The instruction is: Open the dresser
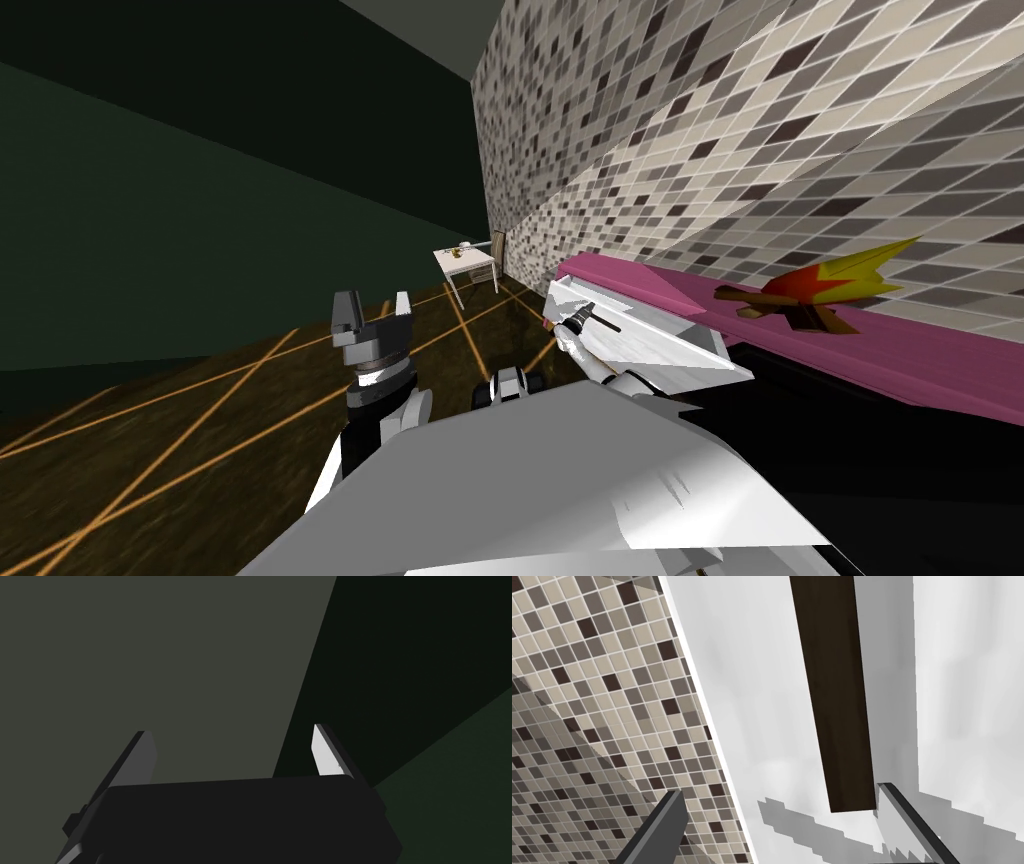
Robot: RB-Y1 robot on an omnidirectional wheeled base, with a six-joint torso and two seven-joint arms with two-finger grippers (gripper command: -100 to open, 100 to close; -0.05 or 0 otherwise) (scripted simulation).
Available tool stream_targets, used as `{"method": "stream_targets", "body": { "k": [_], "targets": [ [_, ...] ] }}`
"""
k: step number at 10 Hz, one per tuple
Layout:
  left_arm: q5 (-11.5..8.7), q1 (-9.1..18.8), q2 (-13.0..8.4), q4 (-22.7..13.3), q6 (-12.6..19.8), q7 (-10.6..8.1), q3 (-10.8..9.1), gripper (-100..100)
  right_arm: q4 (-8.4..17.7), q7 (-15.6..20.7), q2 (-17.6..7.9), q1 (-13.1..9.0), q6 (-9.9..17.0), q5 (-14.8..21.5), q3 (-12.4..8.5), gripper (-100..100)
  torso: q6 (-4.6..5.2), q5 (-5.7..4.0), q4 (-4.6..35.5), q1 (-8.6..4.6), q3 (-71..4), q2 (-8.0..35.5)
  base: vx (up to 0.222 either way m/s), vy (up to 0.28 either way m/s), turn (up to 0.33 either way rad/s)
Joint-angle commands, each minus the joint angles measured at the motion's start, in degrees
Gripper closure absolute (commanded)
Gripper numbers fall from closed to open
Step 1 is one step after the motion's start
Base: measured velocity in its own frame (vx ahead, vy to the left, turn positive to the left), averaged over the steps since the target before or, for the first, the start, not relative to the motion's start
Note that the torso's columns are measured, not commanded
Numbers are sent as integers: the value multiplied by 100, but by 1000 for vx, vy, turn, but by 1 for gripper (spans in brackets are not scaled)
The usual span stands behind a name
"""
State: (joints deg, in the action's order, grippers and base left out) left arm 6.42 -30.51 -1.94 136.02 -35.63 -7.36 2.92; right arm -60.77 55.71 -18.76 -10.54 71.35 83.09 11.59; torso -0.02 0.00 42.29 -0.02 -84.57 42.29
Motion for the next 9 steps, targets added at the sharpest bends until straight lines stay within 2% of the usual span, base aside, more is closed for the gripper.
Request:
{"method": "stream_targets", "body": {
  "k": [1,2,3,4,9],
  "targets": [
    [0,-1,0,0,0,0,0,0,183,80,-324,-258,87,-422,-88,-100,7,4,1,7,1,1,-88,45,194],
    [0,0,0,0,0,0,0,0,183,80,-324,-258,87,-522,-88,-100,-12,17,15,17,2,4,-84,39,149],
    [0,-1,0,0,0,0,0,0,280,36,-270,-272,80,-443,-74,-100,-5,23,17,28,5,10,-30,16,22],
    [0,-2,0,0,0,0,-1,0,282,40,-270,-268,71,-464,-74,0,6,22,13,23,2,5,0,0,0],
    [0,-2,0,0,0,0,-1,0,296,40,-249,-250,57,-475,-67,0,3,6,4,7,3,5,0,0,0]
  ]
}}
